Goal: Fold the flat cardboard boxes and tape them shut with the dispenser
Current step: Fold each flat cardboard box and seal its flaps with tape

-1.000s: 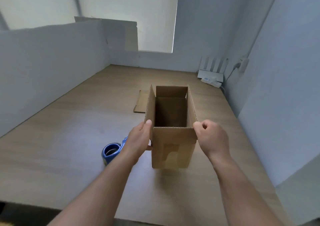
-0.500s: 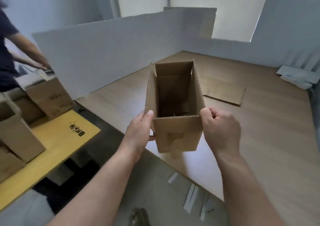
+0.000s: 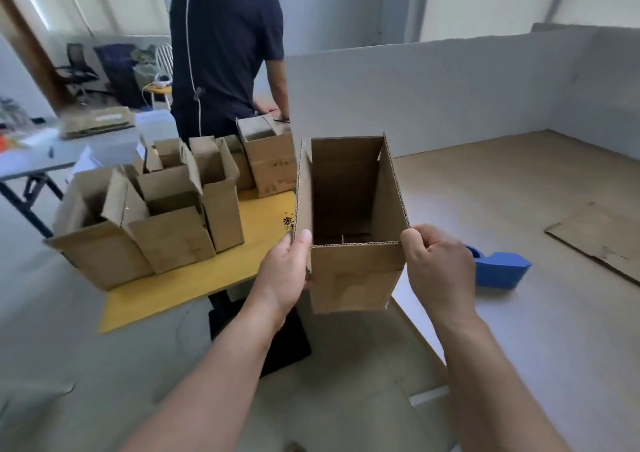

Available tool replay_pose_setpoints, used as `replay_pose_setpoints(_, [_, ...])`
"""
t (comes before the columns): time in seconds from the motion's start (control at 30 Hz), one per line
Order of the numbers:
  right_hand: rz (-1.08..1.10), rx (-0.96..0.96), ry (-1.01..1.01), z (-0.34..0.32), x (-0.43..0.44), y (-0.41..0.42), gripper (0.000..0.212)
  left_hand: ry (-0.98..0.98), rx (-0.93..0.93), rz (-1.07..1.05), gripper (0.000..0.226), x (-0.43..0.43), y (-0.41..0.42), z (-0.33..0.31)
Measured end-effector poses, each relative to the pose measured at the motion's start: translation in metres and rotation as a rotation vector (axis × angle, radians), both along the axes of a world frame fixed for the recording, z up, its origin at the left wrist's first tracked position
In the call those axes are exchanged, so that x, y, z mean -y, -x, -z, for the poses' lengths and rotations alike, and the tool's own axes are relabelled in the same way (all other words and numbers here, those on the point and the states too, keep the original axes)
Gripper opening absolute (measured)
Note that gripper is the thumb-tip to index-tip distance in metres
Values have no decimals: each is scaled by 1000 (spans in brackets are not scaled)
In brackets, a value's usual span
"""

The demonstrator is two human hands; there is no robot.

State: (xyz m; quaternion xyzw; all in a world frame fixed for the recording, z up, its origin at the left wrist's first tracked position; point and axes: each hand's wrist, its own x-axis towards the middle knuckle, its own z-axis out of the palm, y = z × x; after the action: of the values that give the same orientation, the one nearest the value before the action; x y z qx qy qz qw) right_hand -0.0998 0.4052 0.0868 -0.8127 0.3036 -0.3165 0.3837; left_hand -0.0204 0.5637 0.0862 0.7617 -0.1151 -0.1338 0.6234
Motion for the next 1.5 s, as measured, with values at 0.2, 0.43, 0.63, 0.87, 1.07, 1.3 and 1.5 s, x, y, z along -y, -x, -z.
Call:
replay_pose_setpoints(0.2, [-125, -41, -32, 10, 0, -85, 27, -39, -7, -103, 47, -11, -68, 14])
replay_pose_setpoints(0.43, [-221, -101, -144, 31, 18, -189, 27, -66, -56, -131, 50, -4, -161, 39])
replay_pose_setpoints(0.63, [-303, -222, -150, 54, 24, -256, 27, -157, -129, -139, 49, -2, -218, 63])
replay_pose_setpoints(0.87, [-528, -297, -95, 55, 54, -307, 28, -699, 106, -149, 45, 2, -249, 53])
replay_pose_setpoints(1.07, [-644, -344, -11, 55, 68, -337, 33, -1118, 391, -236, 31, 11, -271, 28])
replay_pose_setpoints(1.3, [-714, -313, 12, 54, 71, -369, 37, -1247, 500, -335, 34, 17, -299, 19])
replay_pose_setpoints(1.5, [-729, -302, 8, 56, 61, -387, 34, -1223, 429, -350, 26, 11, -317, 18])
